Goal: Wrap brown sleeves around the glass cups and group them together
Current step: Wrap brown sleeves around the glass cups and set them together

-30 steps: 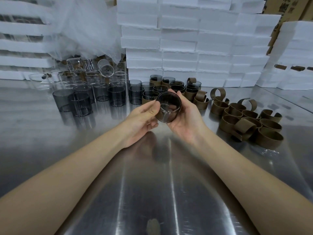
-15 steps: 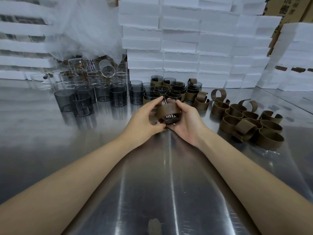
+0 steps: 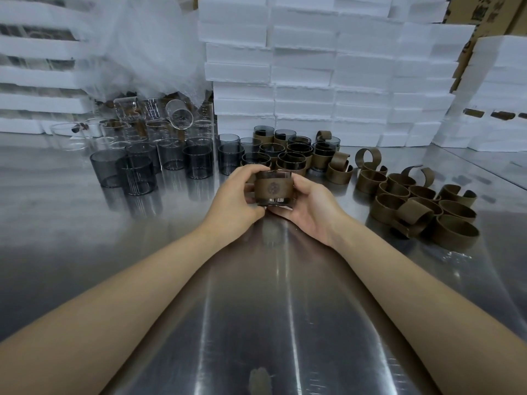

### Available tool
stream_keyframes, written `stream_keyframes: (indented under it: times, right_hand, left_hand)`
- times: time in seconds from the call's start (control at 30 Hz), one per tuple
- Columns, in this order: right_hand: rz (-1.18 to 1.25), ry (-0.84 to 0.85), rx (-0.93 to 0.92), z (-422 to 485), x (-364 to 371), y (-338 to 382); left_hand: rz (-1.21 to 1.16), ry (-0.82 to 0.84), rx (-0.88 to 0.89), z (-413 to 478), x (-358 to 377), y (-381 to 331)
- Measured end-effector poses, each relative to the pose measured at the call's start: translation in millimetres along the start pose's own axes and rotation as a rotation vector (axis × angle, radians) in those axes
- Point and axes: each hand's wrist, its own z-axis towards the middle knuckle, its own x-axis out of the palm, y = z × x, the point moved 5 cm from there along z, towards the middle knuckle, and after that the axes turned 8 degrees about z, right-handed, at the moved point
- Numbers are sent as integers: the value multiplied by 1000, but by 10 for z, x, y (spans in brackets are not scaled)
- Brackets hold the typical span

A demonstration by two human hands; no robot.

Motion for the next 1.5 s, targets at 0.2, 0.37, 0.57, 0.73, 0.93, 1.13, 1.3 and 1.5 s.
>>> stream_keyframes:
  times: [0.2, 0.37, 0.57, 0.73, 0.93, 1.13, 1.3, 1.5]
  right_hand:
    - [-3, 0, 8, -23, 30, 8]
    - [-67, 34, -7, -31, 47, 26]
    - [-492, -84, -194, -48, 32, 111]
    - [-1090, -415, -497, -107, -131, 407]
    - [-1169, -530, -480, -94, -313, 518]
    - [-1278, -559, -578, -144, -324, 591]
    - [-1229, -531, -644, -161, -282, 591]
    - [-1224, -465, -637, -118, -326, 536]
  left_hand:
    - [12, 3, -13, -8, 3, -15]
    - [30, 1, -5, -10, -4, -25]
    - [42, 29, -15, -6, 13, -17]
    - [426, -7, -91, 41, -105, 131]
    - [1015, -198, -285, 86, -501, 365]
    - [1033, -252, -580, 34, -748, 549]
    - [1075, -270, -522, 47, -721, 532]
    - [1102, -297, -604, 40, -831, 556]
